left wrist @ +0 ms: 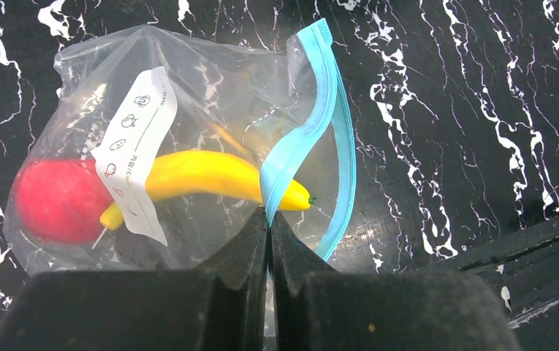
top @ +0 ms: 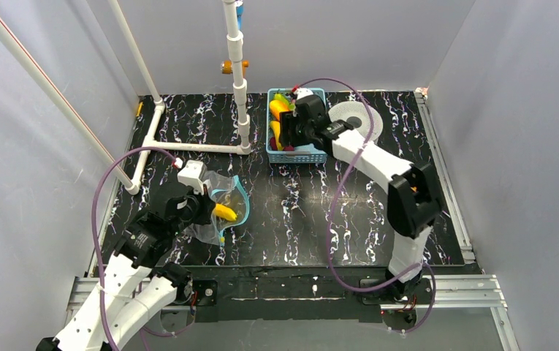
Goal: Place the food in the zip-top bag and seal the zipper
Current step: Pick up the fake fruit from the bin.
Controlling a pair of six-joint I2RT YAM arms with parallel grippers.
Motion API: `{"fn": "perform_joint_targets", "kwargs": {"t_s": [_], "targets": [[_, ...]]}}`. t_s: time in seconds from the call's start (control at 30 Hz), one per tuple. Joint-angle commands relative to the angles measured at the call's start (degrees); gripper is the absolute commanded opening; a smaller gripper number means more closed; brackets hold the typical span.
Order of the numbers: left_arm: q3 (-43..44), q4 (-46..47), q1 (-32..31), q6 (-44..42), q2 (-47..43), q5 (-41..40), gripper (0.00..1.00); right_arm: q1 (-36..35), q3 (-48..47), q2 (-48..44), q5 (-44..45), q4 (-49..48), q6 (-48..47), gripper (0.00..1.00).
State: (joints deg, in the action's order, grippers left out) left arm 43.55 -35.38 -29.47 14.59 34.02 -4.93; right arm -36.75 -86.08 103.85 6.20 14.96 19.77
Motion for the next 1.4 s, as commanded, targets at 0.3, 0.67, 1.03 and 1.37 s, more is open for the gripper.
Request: {"fn": "perform_joint_targets", "kwargs": {"t_s": [0.3, 0.67, 1.03, 1.37], "targets": [[-0.59, 1.72, -0.23, -1.23, 1.50, -1.17, 0.00, 1.01, -21.23, 18.11, 3.40, 4.84, -1.45, 0.63], [-0.43, 1.58, -0.23, -1.49, 2.17, -1.07, 0.00, 0.98, -27.75, 23.63, 2.32, 7.74, -3.28, 0.60], [-0.57, 1.42, -0.23, -1.23, -0.67, -1.57, 0.00, 1.23, -29.17, 16.92, 6.62, 8.74, -7.76, 0.07], [-0.80, 1.07, -0.23, -0.53, -3.54, -2.07, 0.00, 1.33, -20.16, 0.17, 7.65, 13.19, -6.80, 0.01]]}}
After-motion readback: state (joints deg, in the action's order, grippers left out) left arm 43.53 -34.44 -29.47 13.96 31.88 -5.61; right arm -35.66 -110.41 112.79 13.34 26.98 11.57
